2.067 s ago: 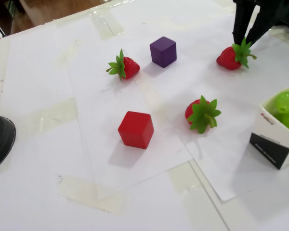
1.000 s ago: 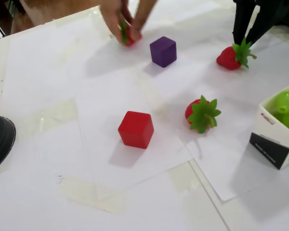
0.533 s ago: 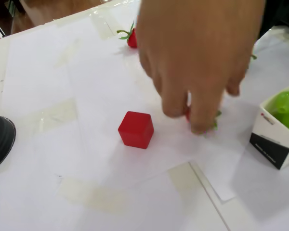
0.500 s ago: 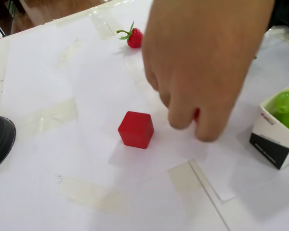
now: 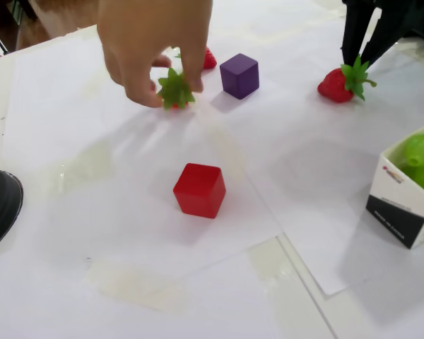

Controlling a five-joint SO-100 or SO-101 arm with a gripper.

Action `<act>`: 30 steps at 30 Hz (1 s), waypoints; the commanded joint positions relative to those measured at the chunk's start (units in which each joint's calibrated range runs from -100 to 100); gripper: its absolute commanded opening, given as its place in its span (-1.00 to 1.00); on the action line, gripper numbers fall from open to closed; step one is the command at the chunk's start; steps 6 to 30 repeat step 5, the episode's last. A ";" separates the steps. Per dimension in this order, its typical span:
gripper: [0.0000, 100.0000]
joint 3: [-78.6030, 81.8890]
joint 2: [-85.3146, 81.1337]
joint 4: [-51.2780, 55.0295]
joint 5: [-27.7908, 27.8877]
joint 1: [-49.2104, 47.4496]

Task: Pick up the grapes and place them in the box.

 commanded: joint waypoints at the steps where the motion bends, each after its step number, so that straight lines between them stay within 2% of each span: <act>1: -1.00 0.00 0.23 0.50 0.15 -0.45; 30: -1.00 0.00 0.23 0.50 0.15 -0.45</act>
